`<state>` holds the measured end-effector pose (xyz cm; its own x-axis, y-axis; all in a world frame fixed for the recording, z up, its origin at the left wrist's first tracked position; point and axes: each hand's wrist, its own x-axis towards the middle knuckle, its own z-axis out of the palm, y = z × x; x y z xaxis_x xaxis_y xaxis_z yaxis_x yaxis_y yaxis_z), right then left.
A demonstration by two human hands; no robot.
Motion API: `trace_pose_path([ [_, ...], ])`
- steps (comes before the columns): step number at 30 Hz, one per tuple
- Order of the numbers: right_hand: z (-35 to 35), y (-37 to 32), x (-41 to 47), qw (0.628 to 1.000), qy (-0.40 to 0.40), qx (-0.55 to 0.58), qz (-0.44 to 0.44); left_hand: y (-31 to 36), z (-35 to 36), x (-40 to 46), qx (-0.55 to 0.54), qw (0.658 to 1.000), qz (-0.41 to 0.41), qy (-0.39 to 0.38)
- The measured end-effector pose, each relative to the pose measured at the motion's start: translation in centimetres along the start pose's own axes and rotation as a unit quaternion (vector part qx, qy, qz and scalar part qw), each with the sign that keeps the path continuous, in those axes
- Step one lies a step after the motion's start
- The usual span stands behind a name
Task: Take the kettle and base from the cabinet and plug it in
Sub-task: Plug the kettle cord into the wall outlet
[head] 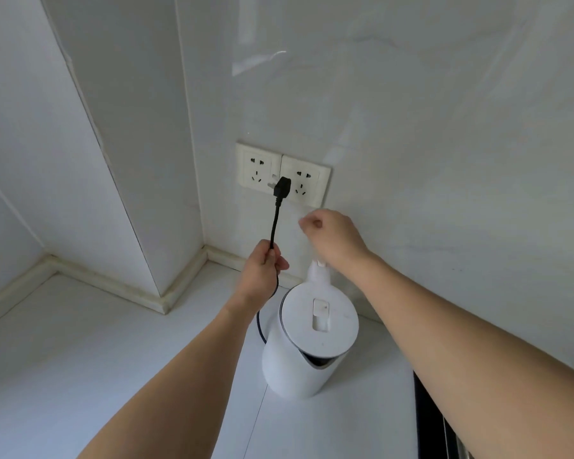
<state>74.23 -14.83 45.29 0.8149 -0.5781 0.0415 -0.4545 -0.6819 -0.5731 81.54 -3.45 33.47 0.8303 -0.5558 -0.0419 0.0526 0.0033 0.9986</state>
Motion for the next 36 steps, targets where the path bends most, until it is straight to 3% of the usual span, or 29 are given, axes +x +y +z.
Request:
trace_pose_path([
  [2,-0.7,-1.0,0.7,0.997,0.021,0.069,-0.021,0.0,-0.2,-0.1,0.023,1.000,0.005,-0.011],
  [7,-1.5,-2.3,2.4,0.992,0.063,0.102,-0.035,0.4,-0.3,-0.3,0.042,0.997,-0.003,-0.067],
  [13,-1.7,-2.0,2.8,0.967,-0.014,0.254,-0.017,1.2,-1.2,-0.8,0.011,0.990,-0.056,-0.127],
  [18,-2.4,-1.8,2.6,0.956,-0.068,0.281,-0.050,2.2,-1.7,-0.4,0.087,0.980,-0.066,-0.169],
  [21,-2.4,-1.3,2.7,0.955,-0.059,0.282,-0.069,2.8,-1.9,-0.2,0.132,0.979,-0.058,-0.146],
  [24,-1.7,-0.6,2.7,0.961,0.001,0.267,-0.071,4.1,-2.0,0.3,0.210,0.977,0.032,-0.034],
  [26,-1.1,-0.2,2.7,0.963,0.035,0.255,-0.081,5.9,-2.0,0.7,0.205,0.973,0.100,0.028],
  [31,-0.4,-0.2,3.1,0.967,0.080,0.228,-0.085,9.1,-1.3,1.5,0.226,0.954,0.196,0.021],
  [36,-0.2,0.2,3.2,0.971,0.081,0.208,-0.085,9.5,-0.8,2.0,0.250,0.947,0.196,0.051],
])
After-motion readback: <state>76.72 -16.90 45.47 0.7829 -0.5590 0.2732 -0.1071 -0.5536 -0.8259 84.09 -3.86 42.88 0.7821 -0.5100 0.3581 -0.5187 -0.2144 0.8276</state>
